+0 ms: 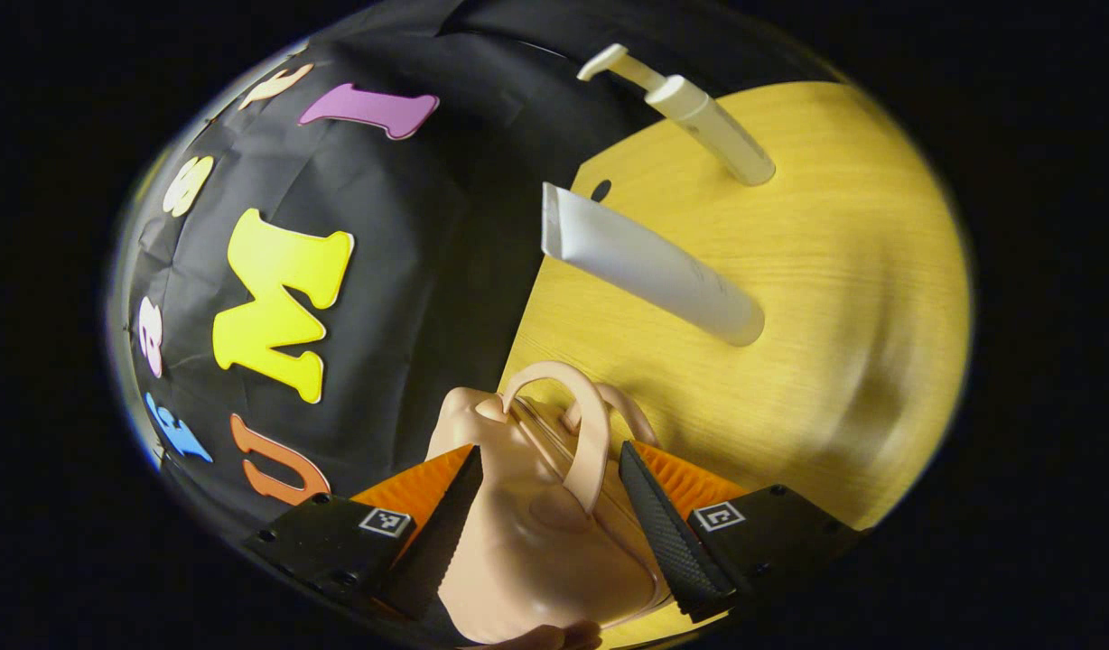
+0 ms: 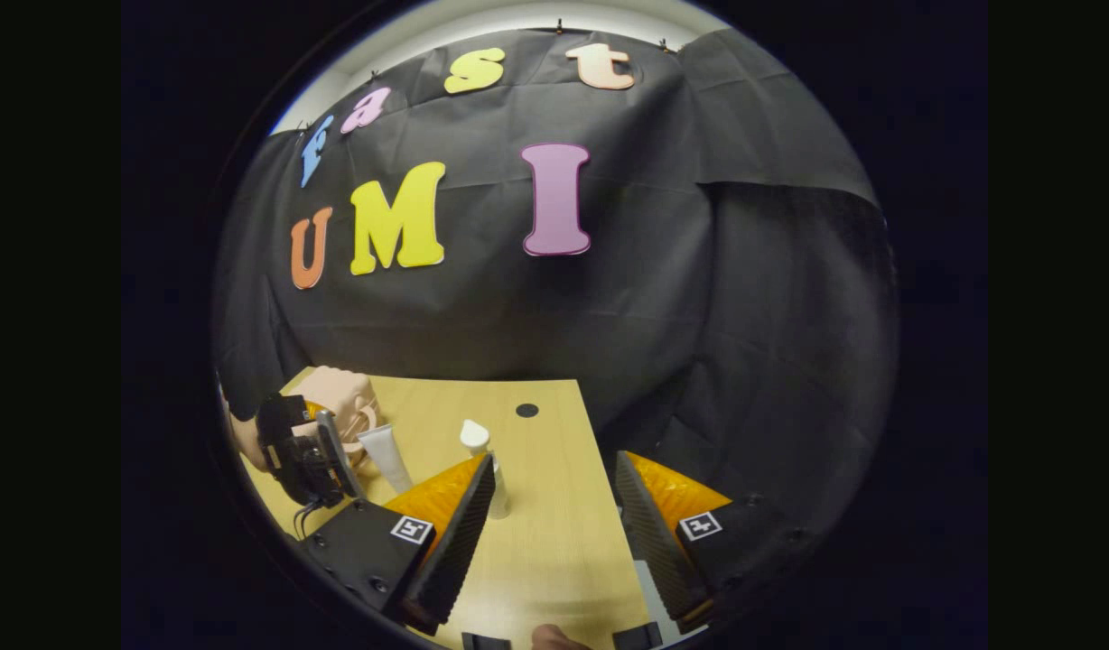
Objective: First open the suitcase, pack the skin care products into it, and then close the suitcase.
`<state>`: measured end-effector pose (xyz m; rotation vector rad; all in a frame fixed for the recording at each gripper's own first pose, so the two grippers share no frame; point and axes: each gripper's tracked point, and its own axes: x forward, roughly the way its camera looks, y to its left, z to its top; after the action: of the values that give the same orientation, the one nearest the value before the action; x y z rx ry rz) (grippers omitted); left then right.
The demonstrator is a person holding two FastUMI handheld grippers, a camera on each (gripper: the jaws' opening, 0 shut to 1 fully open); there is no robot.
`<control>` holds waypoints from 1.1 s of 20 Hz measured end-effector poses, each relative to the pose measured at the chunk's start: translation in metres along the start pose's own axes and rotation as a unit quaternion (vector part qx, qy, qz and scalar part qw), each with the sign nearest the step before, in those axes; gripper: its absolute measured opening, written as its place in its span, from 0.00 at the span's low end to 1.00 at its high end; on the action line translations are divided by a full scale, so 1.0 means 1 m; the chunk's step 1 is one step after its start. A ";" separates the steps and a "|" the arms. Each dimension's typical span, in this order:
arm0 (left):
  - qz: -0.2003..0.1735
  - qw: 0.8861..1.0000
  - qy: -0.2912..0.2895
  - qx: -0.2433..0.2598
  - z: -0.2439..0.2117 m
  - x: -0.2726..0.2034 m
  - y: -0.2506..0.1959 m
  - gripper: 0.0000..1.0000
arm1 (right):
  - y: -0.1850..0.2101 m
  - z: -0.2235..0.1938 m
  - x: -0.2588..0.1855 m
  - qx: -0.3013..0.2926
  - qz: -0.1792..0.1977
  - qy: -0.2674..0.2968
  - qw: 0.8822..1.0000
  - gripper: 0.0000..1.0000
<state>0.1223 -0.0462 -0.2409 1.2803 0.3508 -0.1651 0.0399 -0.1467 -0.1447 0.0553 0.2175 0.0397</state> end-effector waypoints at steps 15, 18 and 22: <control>-0.039 0.996 0.046 0.062 0.000 0.009 -0.019 0.12 | 0.011 -0.005 -0.017 -0.009 -0.044 0.003 0.999 0.80; -0.049 0.998 0.026 0.012 -0.003 -0.003 0.000 0.06 | 0.015 0.003 -0.029 -0.010 -0.080 -0.003 0.997 0.78; -0.048 0.998 -0.011 -0.046 -0.010 -0.020 0.040 0.03 | 0.031 0.017 -0.043 0.001 -0.119 -0.014 0.993 0.80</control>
<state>0.1142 -0.0264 -0.2003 1.1706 0.3969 -0.2404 0.0004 -0.1183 -0.1175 0.0319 0.1952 -0.1984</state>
